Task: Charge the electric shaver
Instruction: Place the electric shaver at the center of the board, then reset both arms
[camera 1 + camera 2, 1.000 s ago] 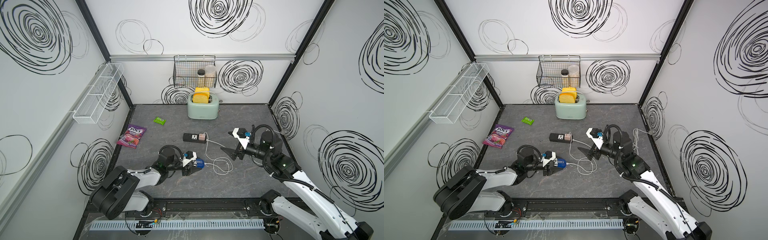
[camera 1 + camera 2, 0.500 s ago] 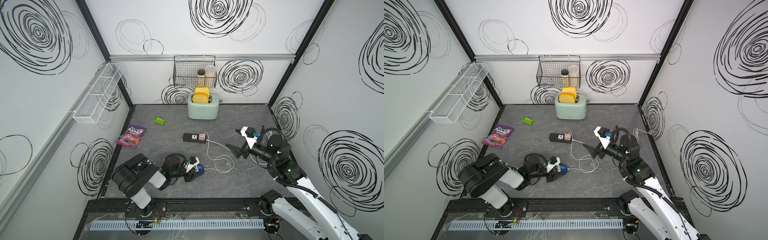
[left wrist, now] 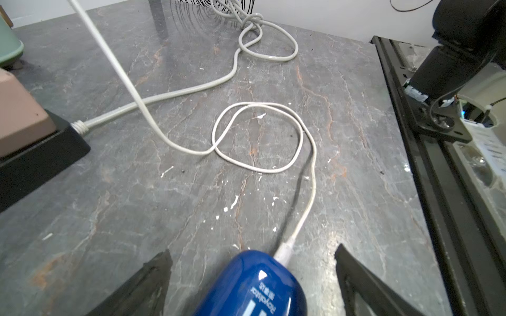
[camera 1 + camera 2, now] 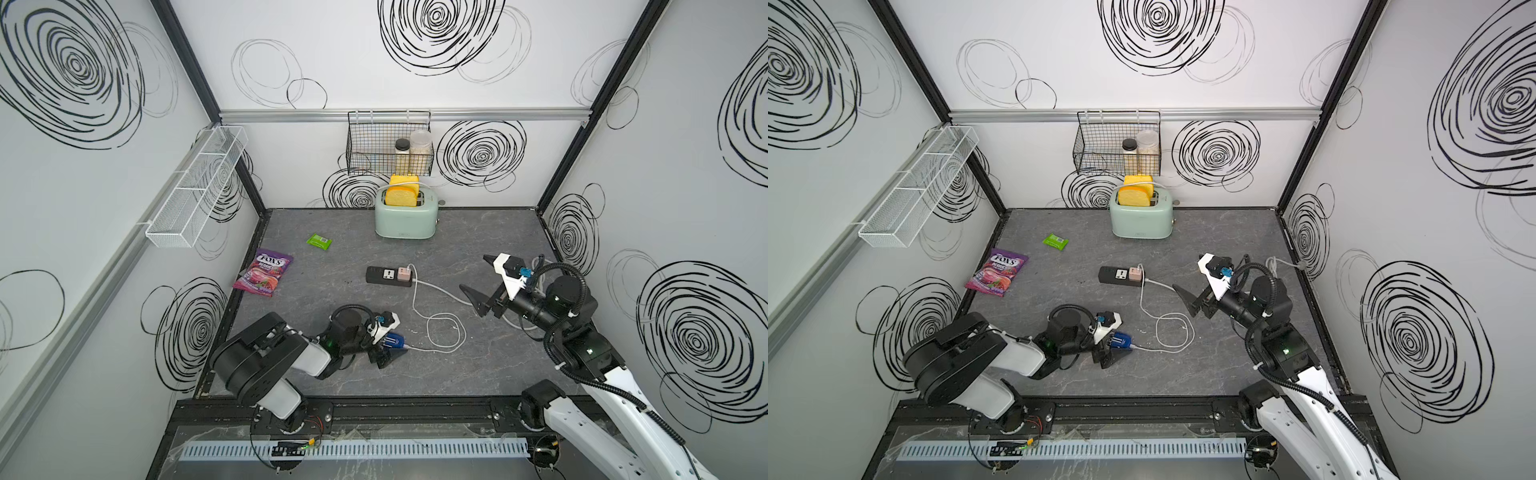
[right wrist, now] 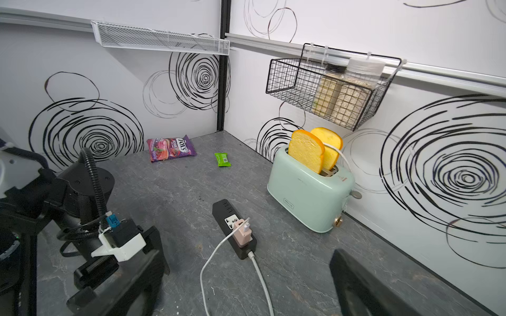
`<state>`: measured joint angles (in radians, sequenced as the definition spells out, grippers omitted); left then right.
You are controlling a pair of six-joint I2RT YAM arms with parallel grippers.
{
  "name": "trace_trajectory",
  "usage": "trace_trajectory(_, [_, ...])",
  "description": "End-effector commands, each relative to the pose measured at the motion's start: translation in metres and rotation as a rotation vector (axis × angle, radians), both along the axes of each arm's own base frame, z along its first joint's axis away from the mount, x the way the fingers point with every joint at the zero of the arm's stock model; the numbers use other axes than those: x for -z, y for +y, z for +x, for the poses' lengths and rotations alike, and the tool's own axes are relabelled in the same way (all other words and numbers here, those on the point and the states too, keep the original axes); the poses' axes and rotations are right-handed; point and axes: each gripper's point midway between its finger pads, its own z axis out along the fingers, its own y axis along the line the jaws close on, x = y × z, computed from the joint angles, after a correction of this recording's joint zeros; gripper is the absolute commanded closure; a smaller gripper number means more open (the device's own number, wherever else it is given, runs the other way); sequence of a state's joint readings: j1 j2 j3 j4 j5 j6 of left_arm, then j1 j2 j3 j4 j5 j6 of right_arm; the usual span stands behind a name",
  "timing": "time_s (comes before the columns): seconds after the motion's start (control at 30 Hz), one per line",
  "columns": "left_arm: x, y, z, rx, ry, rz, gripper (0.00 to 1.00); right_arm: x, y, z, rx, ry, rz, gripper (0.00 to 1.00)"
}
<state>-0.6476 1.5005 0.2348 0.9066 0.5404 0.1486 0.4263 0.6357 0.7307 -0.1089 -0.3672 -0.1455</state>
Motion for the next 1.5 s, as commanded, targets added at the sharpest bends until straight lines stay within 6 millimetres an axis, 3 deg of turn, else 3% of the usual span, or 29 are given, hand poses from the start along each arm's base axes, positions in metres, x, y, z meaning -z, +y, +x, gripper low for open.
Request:
trace_trajectory(0.0, [-0.059, -0.008, 0.026, -0.049, -0.115, -0.048, 0.03, 0.012, -0.018, 0.017, 0.13, 0.037, -0.019, 0.02])
trace_trajectory(0.1, [-0.115, 0.013, 0.067, -0.244, -0.225, -0.082, 0.03, 0.026, -0.043, 0.042, 0.305, 0.064, -0.012, 0.01])
trace_trajectory(0.2, [-0.154, 0.069, 0.11, -0.552, -0.296, -0.152, 0.03, 0.038, -0.073, 0.064, 0.471, 0.069, 0.029, 0.02])
trace_trajectory(0.3, [-0.154, 0.133, 0.136, -0.819, -0.328, -0.131, 0.03, 0.05, -0.109, 0.08, 0.636, 0.048, 0.125, 0.02])
trace_trajectory(0.37, [-0.152, 0.174, 0.137, -0.958, -0.357, -0.173, 0.03, 0.067, -0.139, 0.084, 0.754, 0.03, 0.203, 0.02])
trace_trajectory(0.47, [-0.142, 0.219, 0.134, -1.1, -0.344, -0.248, 0.03, 0.1, -0.177, 0.084, 0.922, 0.042, 0.241, 0.02])
trace_trajectory(0.53, [-0.141, 0.234, 0.136, -1.135, -0.347, -0.246, 0.03, 0.12, -0.194, 0.081, 1.006, 0.04, 0.225, 0.02])
trace_trajectory(0.73, [-0.118, 0.25, 0.148, -1.146, -0.316, -0.145, 0.03, 0.15, -0.218, 0.075, 1.111, 0.039, 0.245, 0.02])
trace_trajectory(0.83, [-0.098, 0.251, 0.148, -1.127, -0.3, -0.129, 0.03, 0.164, -0.216, 0.085, 1.077, 0.065, 0.242, 0.02])
trace_trajectory(0.93, [-0.097, 0.241, 0.156, -1.066, -0.336, -0.107, 0.03, 0.181, -0.21, 0.093, 1.037, 0.083, 0.234, 0.02])
trace_trajectory(1.0, [-0.085, 0.234, 0.154, -1.02, -0.351, -0.111, 0.03, 0.178, -0.207, 0.103, 1.012, 0.055, 0.248, 0.02])
trace_trajectory(1.1, [-0.082, 0.254, 0.152, -1.087, -0.321, -0.167, 0.03, 0.188, -0.192, 0.124, 0.926, 0.083, 0.184, 0.02])
trace_trajectory(1.17, [-0.082, 0.247, 0.154, -1.057, -0.331, -0.159, 0.03, 0.203, -0.188, 0.128, 0.899, 0.078, 0.159, 0.02])
trace_trajectory(1.23, [-0.08, 0.246, 0.154, -1.061, -0.322, -0.139, 0.03, 0.201, -0.177, 0.141, 0.831, 0.038, 0.123, 0.02])
trace_trajectory(1.33, [-0.081, 0.248, 0.156, -1.075, -0.322, -0.141, 0.03, 0.215, -0.177, 0.148, 0.845, 0.168, 0.104, 0.02])
trace_trajectory(1.4, [-0.08, 0.248, 0.156, -1.076, -0.321, -0.139, 0.03, 0.207, -0.175, 0.143, 0.827, 0.089, 0.097, 0.02])
trace_trajectory(1.47, [-0.081, 0.248, 0.156, -1.078, -0.321, -0.141, 0.03, 0.212, -0.177, 0.149, 0.847, 0.152, 0.102, 0.02])
